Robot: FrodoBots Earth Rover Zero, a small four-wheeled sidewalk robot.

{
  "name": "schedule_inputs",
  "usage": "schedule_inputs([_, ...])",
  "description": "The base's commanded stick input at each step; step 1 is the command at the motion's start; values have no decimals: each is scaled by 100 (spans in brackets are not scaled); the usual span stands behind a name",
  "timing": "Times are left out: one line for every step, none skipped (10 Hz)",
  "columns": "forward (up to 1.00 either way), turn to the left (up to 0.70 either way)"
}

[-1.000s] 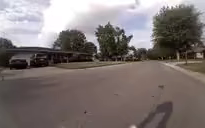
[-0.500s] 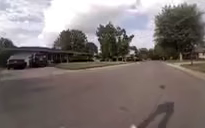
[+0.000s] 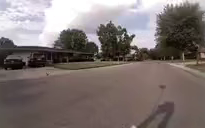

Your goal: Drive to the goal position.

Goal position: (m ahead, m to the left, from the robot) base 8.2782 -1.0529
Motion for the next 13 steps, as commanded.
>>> schedule_inputs([100,-5])
schedule_inputs([100,-6])
schedule_inputs([100,-6])
schedule_inputs([100,-6])
schedule_inputs([100,-6])
schedule_inputs([100,-6])
schedule_inputs([100,-7])
schedule_inputs([100,-7])
schedule_inputs([100,-12])
schedule_inputs([100,-16])
schedule_inputs([100,-17])
schedule_inputs([100,-18])
schedule_inputs([100,-20])
